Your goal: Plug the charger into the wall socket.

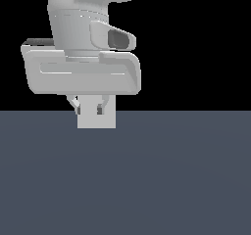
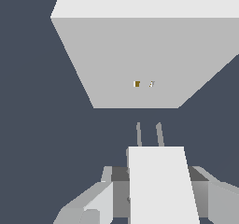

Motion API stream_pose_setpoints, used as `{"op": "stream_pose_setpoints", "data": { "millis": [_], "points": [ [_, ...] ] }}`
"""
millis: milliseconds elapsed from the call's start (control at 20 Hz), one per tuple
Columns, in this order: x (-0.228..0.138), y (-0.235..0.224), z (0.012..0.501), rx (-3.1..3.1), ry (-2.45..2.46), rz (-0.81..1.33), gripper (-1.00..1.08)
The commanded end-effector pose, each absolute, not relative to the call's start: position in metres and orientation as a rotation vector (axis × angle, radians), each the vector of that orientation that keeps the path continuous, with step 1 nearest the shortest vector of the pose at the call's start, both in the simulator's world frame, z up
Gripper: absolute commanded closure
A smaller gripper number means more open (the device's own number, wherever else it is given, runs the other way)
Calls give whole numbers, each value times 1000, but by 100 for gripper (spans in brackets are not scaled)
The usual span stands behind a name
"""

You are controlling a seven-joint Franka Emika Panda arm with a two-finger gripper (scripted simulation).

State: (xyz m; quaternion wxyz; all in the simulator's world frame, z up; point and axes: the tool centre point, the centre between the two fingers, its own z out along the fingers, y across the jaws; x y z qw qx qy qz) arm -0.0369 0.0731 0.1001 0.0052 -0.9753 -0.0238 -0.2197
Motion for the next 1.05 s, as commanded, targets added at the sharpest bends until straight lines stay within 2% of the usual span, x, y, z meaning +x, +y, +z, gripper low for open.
{"op": "stream_pose_setpoints", "data": {
  "millis": [0,1000],
  "points": [
    [-36,73,100,-3054,-75,-688,108],
    [13,76,100,-3052,-74,-687,108]
  ]
}}
